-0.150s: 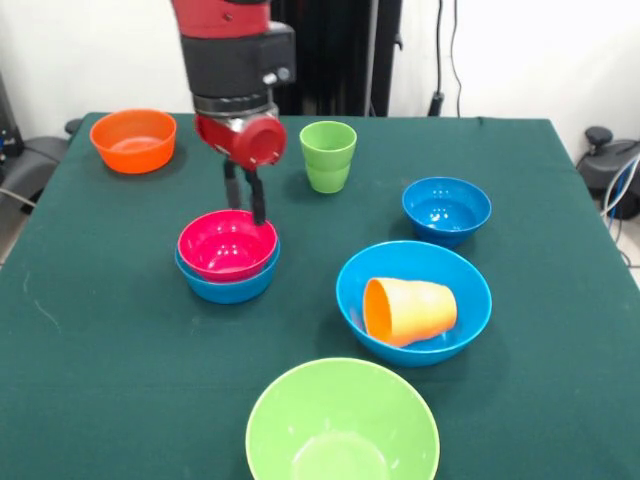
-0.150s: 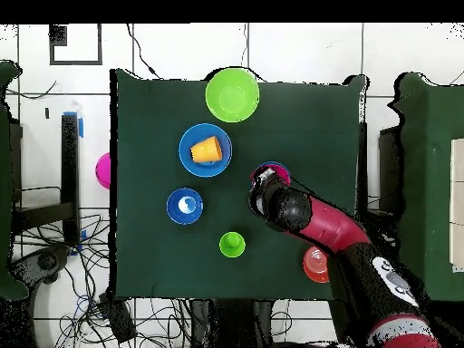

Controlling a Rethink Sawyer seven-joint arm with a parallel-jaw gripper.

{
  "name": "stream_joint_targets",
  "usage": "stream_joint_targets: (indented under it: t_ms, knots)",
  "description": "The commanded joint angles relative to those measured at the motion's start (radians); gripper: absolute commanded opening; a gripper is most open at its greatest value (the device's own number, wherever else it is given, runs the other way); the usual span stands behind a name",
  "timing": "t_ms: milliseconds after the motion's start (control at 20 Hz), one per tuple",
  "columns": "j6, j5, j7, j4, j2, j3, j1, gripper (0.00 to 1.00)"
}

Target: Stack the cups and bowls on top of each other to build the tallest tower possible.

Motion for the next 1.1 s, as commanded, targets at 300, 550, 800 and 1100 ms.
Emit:
stream_joint_targets:
  t_ms: [300, 550, 800, 1100]
  knots:
    - [-0.095, 0.065, 0.161, 0.024, 0.091, 0.19, -0.003, 1.0]
    - [-0.106, 0.071, 0.164, 0.023, 0.106, 0.219, -0.008, 1.0]
    - [-0.12, 0.073, 0.167, 0.018, 0.128, 0.254, -0.015, 1.0]
    - [-0.153, 0.085, 0.195, 0.024, 0.16, 0.323, -0.013, 1.0]
